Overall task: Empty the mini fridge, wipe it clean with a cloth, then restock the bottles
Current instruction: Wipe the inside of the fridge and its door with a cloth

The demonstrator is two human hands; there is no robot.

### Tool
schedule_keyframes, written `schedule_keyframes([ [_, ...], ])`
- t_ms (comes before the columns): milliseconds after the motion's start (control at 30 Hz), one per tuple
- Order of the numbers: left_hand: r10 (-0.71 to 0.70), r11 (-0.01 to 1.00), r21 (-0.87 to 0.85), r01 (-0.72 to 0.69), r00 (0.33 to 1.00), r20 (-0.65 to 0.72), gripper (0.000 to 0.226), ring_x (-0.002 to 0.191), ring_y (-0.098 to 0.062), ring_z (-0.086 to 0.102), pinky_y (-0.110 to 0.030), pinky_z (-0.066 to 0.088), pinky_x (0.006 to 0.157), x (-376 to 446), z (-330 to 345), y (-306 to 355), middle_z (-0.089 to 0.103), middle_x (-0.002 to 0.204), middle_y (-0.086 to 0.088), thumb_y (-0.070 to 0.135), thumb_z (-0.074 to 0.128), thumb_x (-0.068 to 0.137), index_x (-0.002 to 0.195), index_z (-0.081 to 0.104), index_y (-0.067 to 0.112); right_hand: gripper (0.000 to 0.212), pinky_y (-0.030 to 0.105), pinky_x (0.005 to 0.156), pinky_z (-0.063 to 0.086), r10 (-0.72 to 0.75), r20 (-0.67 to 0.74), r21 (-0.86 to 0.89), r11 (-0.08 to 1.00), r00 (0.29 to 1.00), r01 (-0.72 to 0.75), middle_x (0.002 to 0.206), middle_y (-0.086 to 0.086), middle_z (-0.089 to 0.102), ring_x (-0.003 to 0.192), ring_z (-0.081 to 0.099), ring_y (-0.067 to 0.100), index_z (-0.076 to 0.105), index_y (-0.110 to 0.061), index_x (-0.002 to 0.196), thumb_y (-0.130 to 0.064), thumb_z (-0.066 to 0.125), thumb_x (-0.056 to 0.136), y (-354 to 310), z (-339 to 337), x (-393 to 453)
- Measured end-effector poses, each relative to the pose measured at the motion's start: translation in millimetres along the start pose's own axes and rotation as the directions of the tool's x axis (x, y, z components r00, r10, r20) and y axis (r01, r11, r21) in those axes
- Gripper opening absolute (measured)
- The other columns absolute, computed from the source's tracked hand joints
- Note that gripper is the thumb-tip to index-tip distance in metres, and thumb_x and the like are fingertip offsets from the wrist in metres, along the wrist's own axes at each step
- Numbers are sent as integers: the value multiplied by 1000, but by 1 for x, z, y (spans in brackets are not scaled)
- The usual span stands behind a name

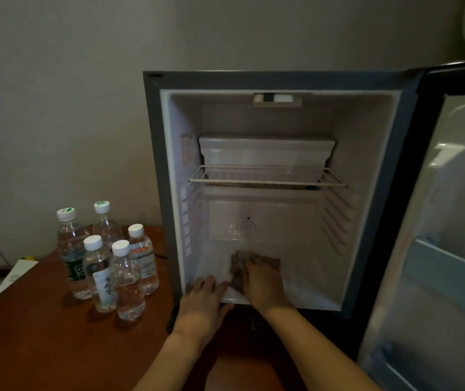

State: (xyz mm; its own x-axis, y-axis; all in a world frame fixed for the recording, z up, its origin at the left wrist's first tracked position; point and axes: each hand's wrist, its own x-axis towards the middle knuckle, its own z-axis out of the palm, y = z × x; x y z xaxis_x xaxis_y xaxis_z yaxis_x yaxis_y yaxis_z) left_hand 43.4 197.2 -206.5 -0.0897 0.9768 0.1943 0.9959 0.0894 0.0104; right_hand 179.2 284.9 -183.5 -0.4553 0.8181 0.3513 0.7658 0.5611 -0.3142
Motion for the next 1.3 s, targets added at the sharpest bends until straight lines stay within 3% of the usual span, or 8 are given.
schedule_keyframes([
  [133, 5, 999, -46, -6, 999, -34, 52, 129, -26, 42, -40, 45, 96, -2, 0, 2, 46, 138, -1, 53, 43, 102, 149, 41, 32, 48, 33, 100, 42, 66, 19, -102, 993, 998, -63, 124, 14, 62, 116, 57, 32, 68, -12, 116, -42, 41, 91, -13, -7, -31],
  [267, -5, 999, -43, 4, 999, -31, 49, 131, -26, 40, -39, 45, 98, -4, 0, 2, 43, 140, -1, 47, 47, 102, 148, 41, 31, 37, 29, 59, 55, 50, 7, -59, 997, 999, -50, 73, 8, 67, 65, 66, 27, 71, -16, 67, -39, 44, 77, -9, 3, -63],
  [400, 10, 1000, -28, -11, 998, -54, 50, 130, -26, 41, -38, 45, 99, -2, 4, 1, 43, 139, -1, 46, 48, 101, 148, 40, 31, 33, 25, 48, 51, 37, 1, -85, 996, 999, -37, 65, 1, 64, 55, 63, 20, 67, -21, 59, -41, 45, 73, -11, -2, -70],
  [467, 11, 1000, -20, -12, 998, -68, 51, 129, -26, 42, -39, 46, 98, -2, 4, 0, 45, 139, -1, 46, 49, 100, 148, 41, 30, 34, 27, 54, 53, 20, -55, -144, 989, 998, -28, 74, 3, 68, 63, 67, 22, 71, -19, 67, -43, 48, 77, -14, -7, -62],
  [600, 8, 1000, -9, -9, 995, -98, 52, 121, -27, 51, -41, 53, 88, -2, 12, -3, 52, 131, -1, 49, 59, 95, 143, 50, 30, 37, 35, 103, 39, 138, 123, -111, 986, 983, -125, 142, 9, 49, 127, 49, 29, 58, -17, 131, -34, 41, 102, -7, -4, -34],
  [733, 52, 999, 26, -48, 978, -200, 52, 85, -23, 64, -35, 55, 50, 1, 25, -9, 62, 96, 2, 52, 87, 67, 110, 74, 27, 43, 31, 97, 39, 101, 39, -77, 992, 994, -97, 140, 3, 53, 124, 50, 24, 62, -19, 126, -39, 36, 99, 2, 5, -10],
  [1000, 84, 995, 67, -73, 979, -184, 54, 79, -18, 64, -31, 49, 40, 6, 24, -11, 62, 91, 6, 64, 85, 60, 104, 75, 33, 38, 28, 89, 43, 105, 4, 2, 994, 994, -105, 122, 8, 67, 108, 63, 26, 68, -17, 116, -38, 48, 92, 6, -3, 41],
  [1300, -13, 1000, 13, 13, 1000, -24, 57, 134, -24, 36, -41, 47, 93, 1, 0, -1, 39, 145, 2, 59, 38, 102, 153, 32, 33, 34, 30, 89, 41, 48, 50, -21, 999, 998, -47, 126, 10, 63, 113, 58, 27, 67, -13, 117, -38, 57, 95, 3, -3, 19],
])
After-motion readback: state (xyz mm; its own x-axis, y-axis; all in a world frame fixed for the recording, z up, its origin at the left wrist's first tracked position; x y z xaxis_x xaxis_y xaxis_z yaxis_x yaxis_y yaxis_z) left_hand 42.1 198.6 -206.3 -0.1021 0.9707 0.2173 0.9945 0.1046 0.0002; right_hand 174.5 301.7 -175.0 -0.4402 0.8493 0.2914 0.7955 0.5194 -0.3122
